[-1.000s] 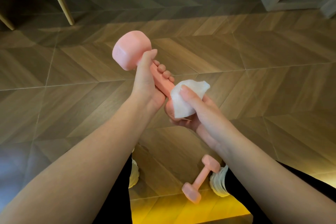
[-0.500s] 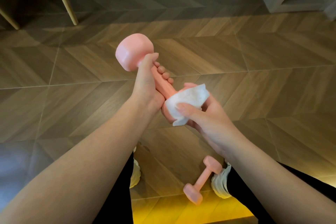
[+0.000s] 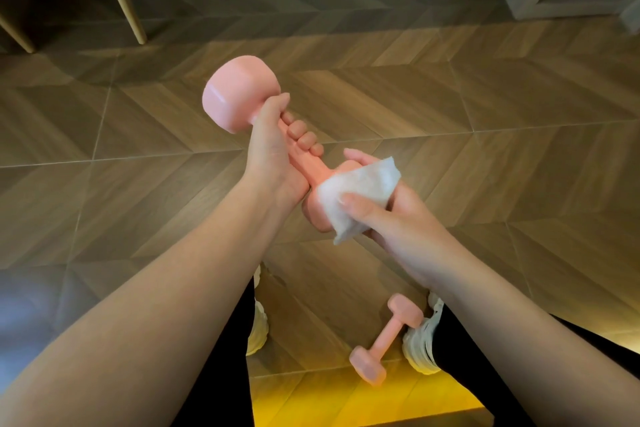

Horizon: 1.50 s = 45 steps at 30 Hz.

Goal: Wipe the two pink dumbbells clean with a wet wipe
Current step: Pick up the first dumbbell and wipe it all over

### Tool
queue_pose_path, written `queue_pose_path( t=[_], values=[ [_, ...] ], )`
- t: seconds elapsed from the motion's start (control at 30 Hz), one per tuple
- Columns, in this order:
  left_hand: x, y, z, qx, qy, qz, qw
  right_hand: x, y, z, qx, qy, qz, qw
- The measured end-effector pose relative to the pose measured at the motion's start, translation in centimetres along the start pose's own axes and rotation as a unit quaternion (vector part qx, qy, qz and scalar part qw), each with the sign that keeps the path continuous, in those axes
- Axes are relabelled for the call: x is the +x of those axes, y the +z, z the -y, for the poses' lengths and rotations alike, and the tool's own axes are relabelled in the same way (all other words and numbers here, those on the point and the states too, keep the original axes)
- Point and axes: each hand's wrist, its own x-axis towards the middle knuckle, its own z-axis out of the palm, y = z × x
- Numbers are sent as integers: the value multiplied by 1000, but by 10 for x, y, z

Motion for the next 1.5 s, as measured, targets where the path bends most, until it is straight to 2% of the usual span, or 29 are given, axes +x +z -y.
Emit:
queue_pose_path(
  t=[0.1,0.33,0.47,0.57,0.73,0.97,1.17,1.5],
  values=[
    [-1,-1,2,6,1,-1,1000,3,6,-3,-21,8,-25,999],
    [-5,6,4,-5,16,4,1000,7,11,0,19,21,-79,996],
    [-4,4,3,-12,19,2,1000,6,7,3,61,47,-68,995],
    [-4,3,1,-13,22,2,1000,5,4,3,82,49,-28,995],
    [-4,2,-2,-17,26,-7,999,3,3,3,32,32,17,999],
    [-8,4,3,-7,24,-14,1000,3,11,-2,-54,-8,-62,997],
    [-10,11,8,0,22,0,1000,6,13,0,-3,14,-110,994],
    [-9,7,4,5,26,10,1000,9,5,8,110,57,-87,988]
  ],
)
